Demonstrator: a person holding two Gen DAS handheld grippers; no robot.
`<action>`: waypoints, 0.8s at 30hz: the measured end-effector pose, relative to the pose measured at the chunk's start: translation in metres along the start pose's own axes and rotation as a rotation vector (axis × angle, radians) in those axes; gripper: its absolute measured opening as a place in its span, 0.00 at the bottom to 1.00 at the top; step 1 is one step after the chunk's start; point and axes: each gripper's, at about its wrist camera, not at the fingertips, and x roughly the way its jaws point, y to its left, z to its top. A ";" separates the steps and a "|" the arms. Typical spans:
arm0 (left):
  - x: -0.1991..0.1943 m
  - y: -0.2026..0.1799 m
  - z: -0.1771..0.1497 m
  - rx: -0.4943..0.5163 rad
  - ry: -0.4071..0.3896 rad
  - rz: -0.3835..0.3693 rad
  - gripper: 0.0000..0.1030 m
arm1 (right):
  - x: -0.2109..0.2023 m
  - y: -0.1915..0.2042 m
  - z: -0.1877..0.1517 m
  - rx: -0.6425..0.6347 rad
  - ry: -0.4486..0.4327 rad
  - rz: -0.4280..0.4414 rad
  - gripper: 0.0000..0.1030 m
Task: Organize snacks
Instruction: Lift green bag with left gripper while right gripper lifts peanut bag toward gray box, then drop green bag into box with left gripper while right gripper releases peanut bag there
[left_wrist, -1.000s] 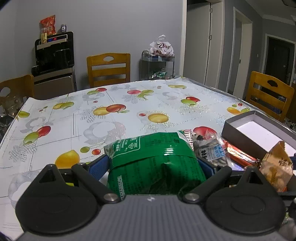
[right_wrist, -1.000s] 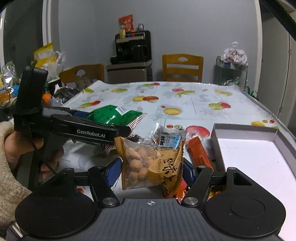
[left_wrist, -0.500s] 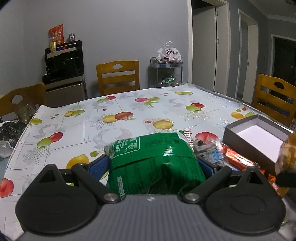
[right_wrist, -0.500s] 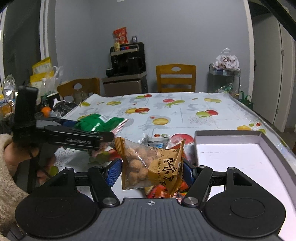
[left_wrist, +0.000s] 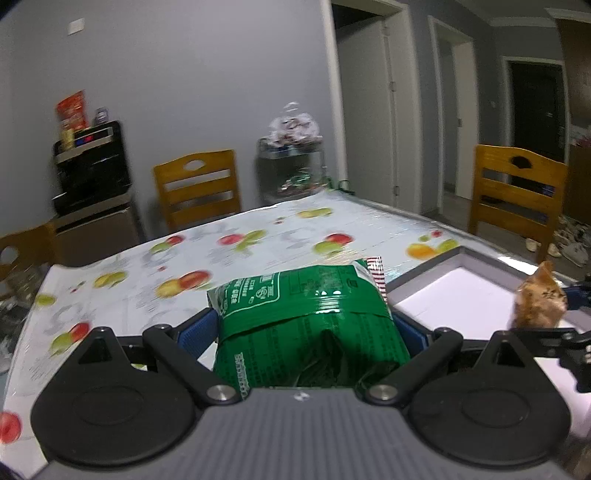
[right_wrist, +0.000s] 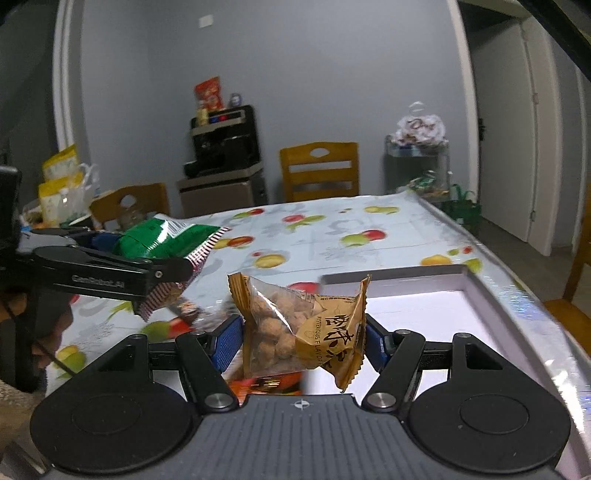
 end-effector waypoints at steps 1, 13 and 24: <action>0.003 -0.008 0.005 0.008 0.003 -0.010 0.95 | 0.000 -0.006 0.000 0.005 -0.001 -0.010 0.65; 0.068 -0.106 0.052 0.052 0.078 -0.132 0.95 | 0.013 -0.063 -0.005 0.002 0.028 -0.062 0.65; 0.133 -0.166 0.074 0.014 0.200 -0.169 0.95 | 0.029 -0.092 -0.013 0.011 0.110 -0.081 0.65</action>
